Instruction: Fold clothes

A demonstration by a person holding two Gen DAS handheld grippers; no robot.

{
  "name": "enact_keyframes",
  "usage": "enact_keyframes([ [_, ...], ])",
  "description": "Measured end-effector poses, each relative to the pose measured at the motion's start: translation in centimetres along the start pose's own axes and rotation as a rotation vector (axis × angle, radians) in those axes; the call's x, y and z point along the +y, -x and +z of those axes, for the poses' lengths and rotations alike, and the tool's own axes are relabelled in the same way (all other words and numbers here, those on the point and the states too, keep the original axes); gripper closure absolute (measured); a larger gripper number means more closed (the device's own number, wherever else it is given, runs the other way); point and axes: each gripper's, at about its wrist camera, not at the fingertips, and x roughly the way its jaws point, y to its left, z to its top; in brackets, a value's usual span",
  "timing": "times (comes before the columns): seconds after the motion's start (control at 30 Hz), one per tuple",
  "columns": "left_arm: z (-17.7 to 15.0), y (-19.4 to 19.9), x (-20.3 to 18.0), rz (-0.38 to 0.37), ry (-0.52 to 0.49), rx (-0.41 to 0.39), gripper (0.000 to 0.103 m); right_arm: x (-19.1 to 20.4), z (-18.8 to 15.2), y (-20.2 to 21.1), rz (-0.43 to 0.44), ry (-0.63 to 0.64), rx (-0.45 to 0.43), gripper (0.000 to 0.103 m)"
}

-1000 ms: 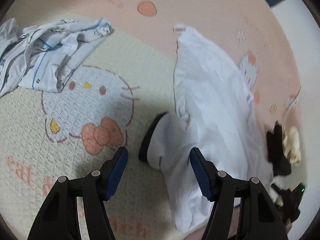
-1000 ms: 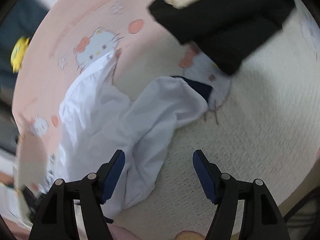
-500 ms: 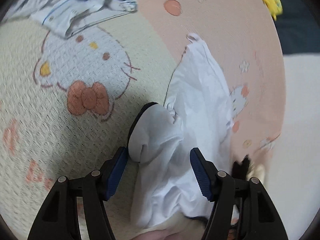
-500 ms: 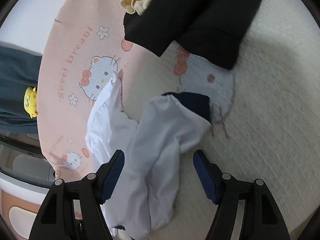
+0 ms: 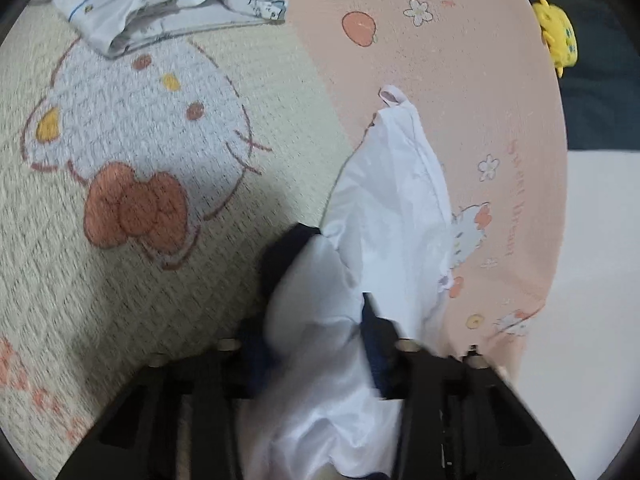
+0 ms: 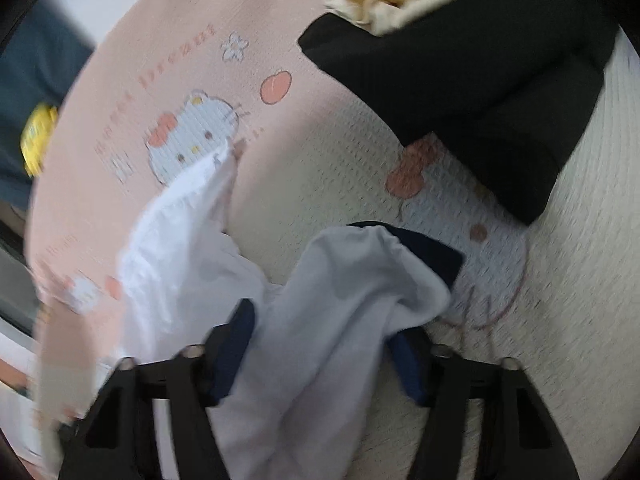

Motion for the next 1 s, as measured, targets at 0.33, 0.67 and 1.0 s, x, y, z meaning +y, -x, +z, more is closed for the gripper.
enact_keyframes([
  [0.33, 0.2, 1.2, -5.4, 0.252, -0.439, -0.152, 0.095, 4.1, -1.0, -0.3, -0.219, 0.334, 0.004, 0.095],
  [0.67, 3.8, 3.9, -2.7, 0.349, -0.416, -0.212, 0.095, 4.5, -0.7, 1.6, -0.378, 0.423, -0.024, 0.097],
  [1.0, 7.0, 6.9, -0.8, 0.314, -0.355, -0.231, 0.097, 3.8, 0.4, 3.6, -0.402, 0.416, -0.004, 0.097],
])
